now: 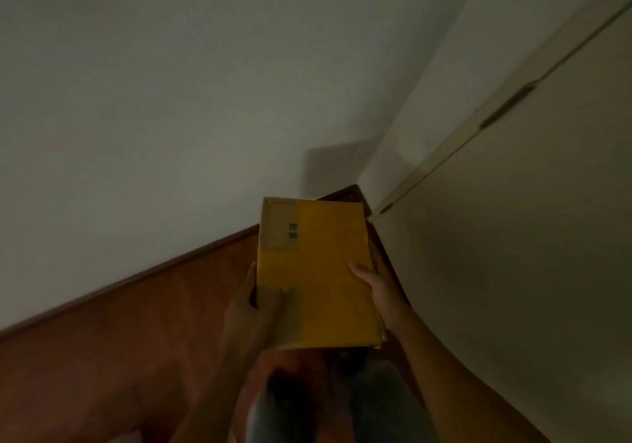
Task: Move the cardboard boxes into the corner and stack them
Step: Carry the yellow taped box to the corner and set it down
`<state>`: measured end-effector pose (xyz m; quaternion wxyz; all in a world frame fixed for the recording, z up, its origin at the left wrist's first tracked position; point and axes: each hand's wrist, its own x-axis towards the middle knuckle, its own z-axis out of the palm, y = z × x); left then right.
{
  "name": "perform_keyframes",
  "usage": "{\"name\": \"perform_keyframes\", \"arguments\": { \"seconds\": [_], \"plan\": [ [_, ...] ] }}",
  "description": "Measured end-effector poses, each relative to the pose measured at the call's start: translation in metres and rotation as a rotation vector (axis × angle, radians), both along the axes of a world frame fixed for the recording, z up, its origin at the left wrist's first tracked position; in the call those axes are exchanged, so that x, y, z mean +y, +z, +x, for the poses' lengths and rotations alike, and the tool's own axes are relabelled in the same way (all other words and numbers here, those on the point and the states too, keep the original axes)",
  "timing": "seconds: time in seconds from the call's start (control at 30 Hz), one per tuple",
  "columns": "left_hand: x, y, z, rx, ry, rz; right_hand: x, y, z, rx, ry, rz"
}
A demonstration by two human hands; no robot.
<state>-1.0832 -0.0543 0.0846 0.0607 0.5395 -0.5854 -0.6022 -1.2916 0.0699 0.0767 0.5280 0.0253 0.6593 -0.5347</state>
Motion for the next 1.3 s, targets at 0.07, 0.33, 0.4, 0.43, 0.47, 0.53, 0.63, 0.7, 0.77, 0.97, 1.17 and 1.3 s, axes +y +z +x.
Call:
{"name": "perform_keyframes", "arguments": {
  "seconds": [0.07, 0.33, 0.4, 0.43, 0.47, 0.53, 0.63, 0.7, 0.77, 0.97, 1.17, 1.3],
  "plan": [
    [-0.002, -0.033, 0.000, -0.013, 0.021, -0.005, -0.006, -0.036, -0.005, -0.037, 0.040, 0.010],
    [-0.024, -0.212, -0.026, -0.019, 0.043, -0.245, -0.048, -0.254, -0.032, -0.035, 0.185, -0.127],
    [-0.024, -0.256, -0.040, -0.019, -0.005, -0.335, -0.057, -0.303, -0.052, -0.005, 0.199, -0.165],
    [-0.022, -0.277, -0.046, -0.018, -0.033, -0.379, -0.060, -0.326, -0.062, 0.012, 0.195, -0.176],
    [-0.019, -0.297, -0.051, -0.014, -0.064, -0.425, -0.062, -0.347, -0.072, 0.033, 0.198, -0.195],
    [-0.016, -0.337, -0.058, 0.011, -0.110, -0.502, -0.069, -0.384, -0.090, 0.071, 0.209, -0.231],
    [-0.013, -0.389, -0.072, 0.129, -0.050, -0.561, -0.086, -0.419, -0.121, 0.182, 0.312, -0.268],
    [-0.007, -0.409, -0.080, 0.250, 0.013, -0.571, -0.092, -0.426, -0.138, 0.235, 0.406, -0.282],
    [0.002, -0.415, -0.083, 0.350, 0.027, -0.582, -0.092, -0.428, -0.145, 0.287, 0.435, -0.278],
    [0.019, -0.409, -0.077, 0.358, -0.060, -0.635, -0.064, -0.451, -0.137, 0.178, 0.368, -0.310],
    [0.017, -0.422, -0.083, 0.119, -0.361, -0.788, -0.038, -0.503, -0.121, 0.064, 0.272, -0.364],
    [0.011, -0.452, -0.076, 0.032, -0.367, -0.796, -0.038, -0.499, -0.114, 0.542, 0.343, -0.232]
  ]
}}
